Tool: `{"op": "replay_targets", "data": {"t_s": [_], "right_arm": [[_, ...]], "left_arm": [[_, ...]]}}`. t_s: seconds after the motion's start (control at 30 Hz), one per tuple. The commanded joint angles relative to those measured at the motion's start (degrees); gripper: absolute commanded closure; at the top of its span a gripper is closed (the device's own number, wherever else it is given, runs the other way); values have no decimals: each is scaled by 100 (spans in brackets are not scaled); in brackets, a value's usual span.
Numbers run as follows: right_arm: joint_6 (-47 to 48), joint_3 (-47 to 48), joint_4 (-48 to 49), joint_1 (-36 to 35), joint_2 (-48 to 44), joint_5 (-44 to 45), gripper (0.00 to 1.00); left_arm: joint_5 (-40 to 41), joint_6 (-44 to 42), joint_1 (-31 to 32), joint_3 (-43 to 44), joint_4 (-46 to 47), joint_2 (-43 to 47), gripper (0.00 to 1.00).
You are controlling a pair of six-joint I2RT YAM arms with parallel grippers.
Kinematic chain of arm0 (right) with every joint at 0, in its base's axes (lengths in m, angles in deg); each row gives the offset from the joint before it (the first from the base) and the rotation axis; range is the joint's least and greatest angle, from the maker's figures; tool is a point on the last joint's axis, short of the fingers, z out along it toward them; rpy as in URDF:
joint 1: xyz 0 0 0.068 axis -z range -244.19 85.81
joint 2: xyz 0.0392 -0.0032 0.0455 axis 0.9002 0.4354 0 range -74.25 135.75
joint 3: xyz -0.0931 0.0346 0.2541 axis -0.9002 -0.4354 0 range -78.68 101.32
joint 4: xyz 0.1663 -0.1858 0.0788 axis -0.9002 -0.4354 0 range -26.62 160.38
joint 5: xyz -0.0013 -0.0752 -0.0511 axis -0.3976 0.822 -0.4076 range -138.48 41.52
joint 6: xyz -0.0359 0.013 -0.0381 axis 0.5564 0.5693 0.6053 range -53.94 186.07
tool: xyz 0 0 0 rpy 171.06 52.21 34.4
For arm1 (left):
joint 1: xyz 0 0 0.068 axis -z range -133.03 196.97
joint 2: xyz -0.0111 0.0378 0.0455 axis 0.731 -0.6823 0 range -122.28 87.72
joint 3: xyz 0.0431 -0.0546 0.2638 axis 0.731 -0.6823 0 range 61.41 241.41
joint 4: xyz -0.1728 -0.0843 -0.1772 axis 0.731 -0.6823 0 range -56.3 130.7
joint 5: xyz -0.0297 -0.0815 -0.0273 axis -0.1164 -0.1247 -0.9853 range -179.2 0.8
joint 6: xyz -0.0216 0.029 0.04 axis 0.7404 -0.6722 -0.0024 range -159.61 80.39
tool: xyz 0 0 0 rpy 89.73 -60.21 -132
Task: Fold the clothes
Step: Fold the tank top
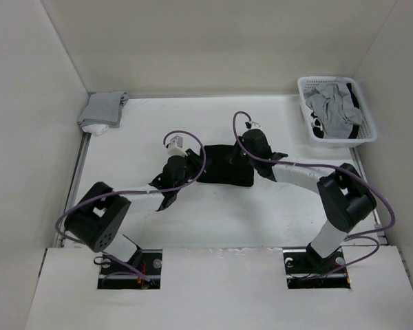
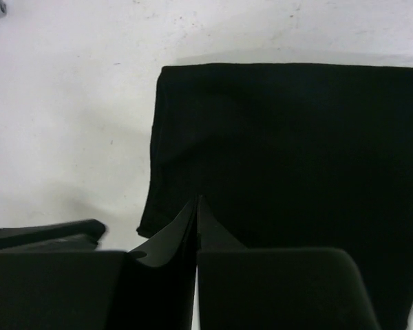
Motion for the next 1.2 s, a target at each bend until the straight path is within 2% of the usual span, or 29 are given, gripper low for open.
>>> {"op": "replay_targets", "data": {"t_s": [0.0,0.17,0.3,0.53,0.7,0.83,0.97,1.07,1.17], "right_arm": [[-247,468,914,67,406,-653,97],[-466,1365,774,102,1407,-645,96],[-721,1814,554,102,1980,-592,96],[-923,2517,-306,207,2569,-504,97],[-1204,2983,-535,348,2859,-486,97],[-1292,3317,-668,383,2991,-407,97],[-1337,3064,-274,374,2650,-407,96],[-1249,2266,595,357,1861,-389,90],[-977,1562,966,357,990,-390,80]], "left_arm": [[92,15,26,239,479,-448,80],[75,76,8,239,452,-1143,82],[57,296,18,2,373,-1346,83],[-48,314,44,-534,426,-1022,83],[-92,454,114,-894,478,-829,83],[-49,402,149,-1132,523,-276,81],[22,200,158,-1141,382,585,77],[319,-177,114,-1054,-29,1481,69],[610,-642,18,-747,-749,2001,62]]}}
